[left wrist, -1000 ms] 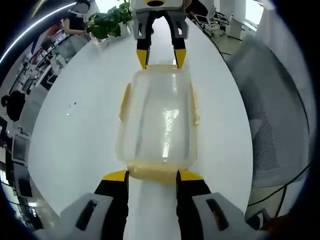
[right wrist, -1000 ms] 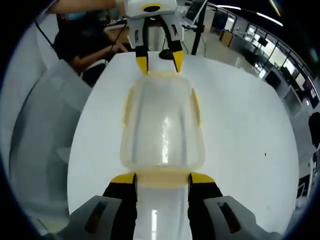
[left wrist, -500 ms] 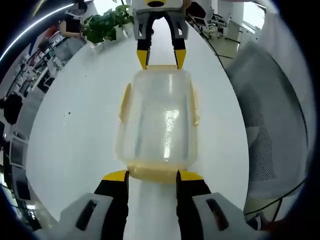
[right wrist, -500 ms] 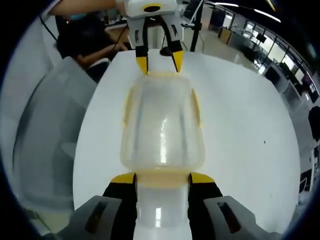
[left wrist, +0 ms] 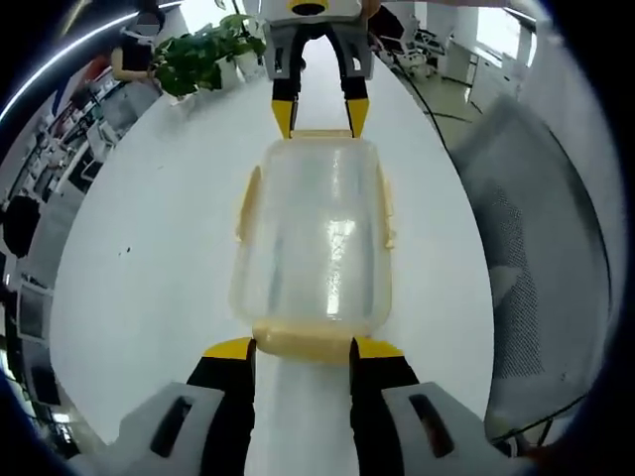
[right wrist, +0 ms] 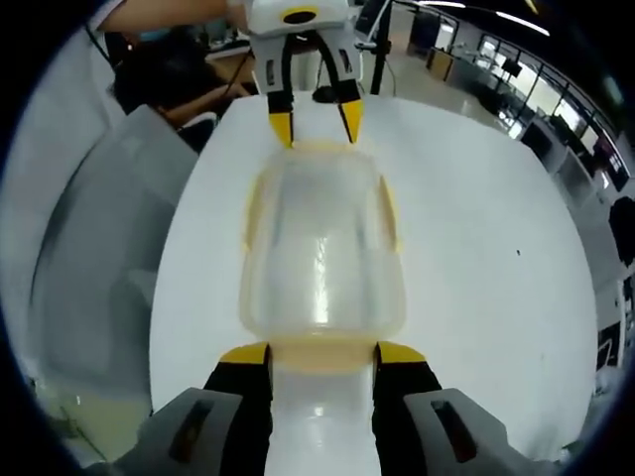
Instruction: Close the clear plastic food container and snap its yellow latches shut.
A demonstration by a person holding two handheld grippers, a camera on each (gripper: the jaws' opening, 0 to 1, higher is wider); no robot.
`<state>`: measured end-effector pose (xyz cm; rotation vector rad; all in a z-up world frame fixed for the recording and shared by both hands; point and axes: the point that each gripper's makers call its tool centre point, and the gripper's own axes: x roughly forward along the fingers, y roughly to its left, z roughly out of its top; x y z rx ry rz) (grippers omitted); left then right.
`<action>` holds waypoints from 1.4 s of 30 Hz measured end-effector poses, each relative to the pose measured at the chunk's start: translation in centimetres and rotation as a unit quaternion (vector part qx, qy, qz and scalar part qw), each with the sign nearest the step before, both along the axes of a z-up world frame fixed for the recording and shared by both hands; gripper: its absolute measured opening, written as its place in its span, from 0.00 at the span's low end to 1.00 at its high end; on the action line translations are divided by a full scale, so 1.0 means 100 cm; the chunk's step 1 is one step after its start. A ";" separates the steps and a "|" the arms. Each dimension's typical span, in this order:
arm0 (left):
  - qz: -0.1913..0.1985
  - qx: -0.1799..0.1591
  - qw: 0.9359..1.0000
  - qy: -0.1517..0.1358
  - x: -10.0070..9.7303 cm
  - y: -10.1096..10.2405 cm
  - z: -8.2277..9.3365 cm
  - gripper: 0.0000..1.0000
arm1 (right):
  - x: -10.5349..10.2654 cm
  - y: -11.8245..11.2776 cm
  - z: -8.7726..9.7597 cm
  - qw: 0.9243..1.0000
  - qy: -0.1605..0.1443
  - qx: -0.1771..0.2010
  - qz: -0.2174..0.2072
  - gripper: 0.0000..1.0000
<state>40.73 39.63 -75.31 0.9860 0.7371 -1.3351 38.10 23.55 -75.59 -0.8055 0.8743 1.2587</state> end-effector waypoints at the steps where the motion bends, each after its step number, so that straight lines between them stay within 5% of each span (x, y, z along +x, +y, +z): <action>1: 0.000 -0.001 1.000 0.000 0.000 -0.003 0.000 0.36 | 0.000 -0.003 0.000 1.000 0.000 -0.001 0.000 0.37; 42: 0.004 -0.012 1.000 0.015 -0.006 -0.070 -0.012 0.36 | -0.005 -0.071 -0.012 1.000 0.018 -0.002 -0.005 0.38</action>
